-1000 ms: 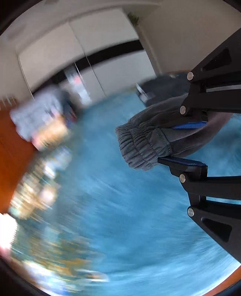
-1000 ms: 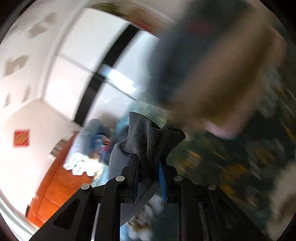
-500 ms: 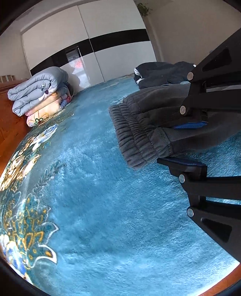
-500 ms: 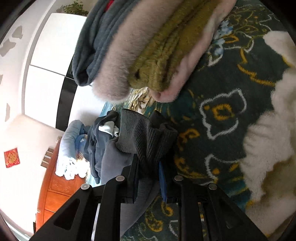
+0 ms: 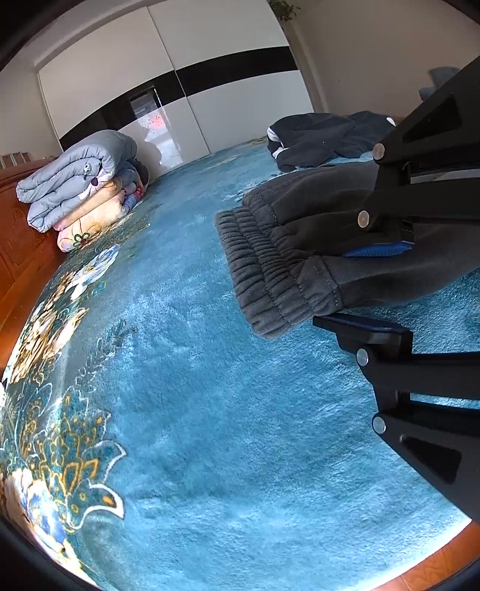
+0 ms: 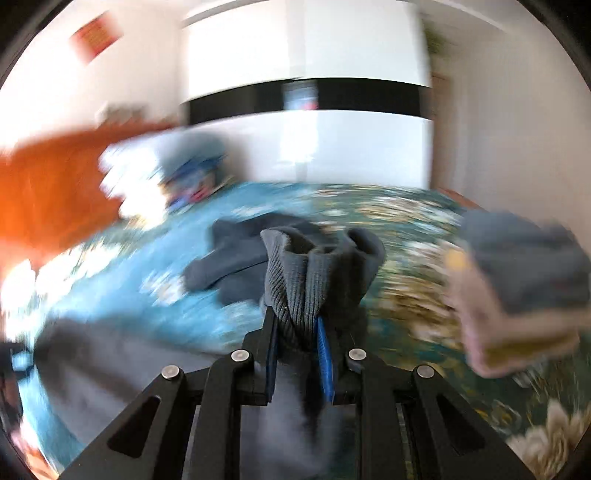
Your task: Fold clothes
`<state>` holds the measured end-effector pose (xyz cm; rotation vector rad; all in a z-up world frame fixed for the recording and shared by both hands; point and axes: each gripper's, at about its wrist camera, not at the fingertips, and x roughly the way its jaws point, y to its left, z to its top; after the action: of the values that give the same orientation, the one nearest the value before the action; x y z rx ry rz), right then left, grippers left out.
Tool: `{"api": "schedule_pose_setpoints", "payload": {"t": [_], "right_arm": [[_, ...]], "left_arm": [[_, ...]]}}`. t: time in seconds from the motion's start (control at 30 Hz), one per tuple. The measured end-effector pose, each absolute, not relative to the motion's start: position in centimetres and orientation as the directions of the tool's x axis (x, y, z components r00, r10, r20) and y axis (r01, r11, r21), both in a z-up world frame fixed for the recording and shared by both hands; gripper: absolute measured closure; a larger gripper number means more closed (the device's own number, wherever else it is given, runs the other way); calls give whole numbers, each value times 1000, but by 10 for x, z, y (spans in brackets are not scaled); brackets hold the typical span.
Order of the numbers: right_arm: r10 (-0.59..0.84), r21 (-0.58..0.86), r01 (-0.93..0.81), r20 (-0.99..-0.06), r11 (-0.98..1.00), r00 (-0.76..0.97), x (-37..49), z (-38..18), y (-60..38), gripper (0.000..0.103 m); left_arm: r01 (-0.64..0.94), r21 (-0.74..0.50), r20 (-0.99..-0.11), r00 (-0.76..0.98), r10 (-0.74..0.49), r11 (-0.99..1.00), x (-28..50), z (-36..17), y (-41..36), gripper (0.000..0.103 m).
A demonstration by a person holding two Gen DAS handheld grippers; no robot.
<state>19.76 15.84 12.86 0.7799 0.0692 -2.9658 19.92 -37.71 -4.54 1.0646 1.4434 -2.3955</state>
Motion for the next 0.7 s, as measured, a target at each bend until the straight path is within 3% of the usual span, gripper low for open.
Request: {"api": "schedule_pose_setpoints", "payload": {"t": [0.17, 0.33, 0.4, 0.47, 0.5, 0.6, 0.7], "right_arm": [[-157, -127, 279, -580, -952, -800, 196, 84, 56, 83], [-82, -303, 340, -628, -890, -774, 208, 34, -3, 82], [-72, -334, 361, -640, -871, -765, 211, 25, -11, 70], [-114, -329, 415, -652, -848, -750, 213, 24, -15, 54], [-144, -312, 435, -650, -845, -746, 220, 28, -14, 51], [-259, -210, 477, -624, -853, -737, 238, 46, 0, 51], [-301, -81, 415, -565, -906, -768, 225, 67, 34, 50]], "left_arm": [[460, -725, -631, -743, 225, -513, 203, -47, -377, 74], [460, -728, -627, -746, 224, -508, 206, -49, -378, 74], [462, -729, -627, -746, 224, -505, 207, -50, -377, 74], [464, -730, -628, -746, 224, -501, 208, -51, -377, 73], [464, -731, -627, -746, 224, -500, 208, -51, -377, 73], [466, -732, -627, -747, 223, -497, 209, -52, -377, 72], [472, -730, -630, -744, 221, -494, 209, -52, -376, 72]]}}
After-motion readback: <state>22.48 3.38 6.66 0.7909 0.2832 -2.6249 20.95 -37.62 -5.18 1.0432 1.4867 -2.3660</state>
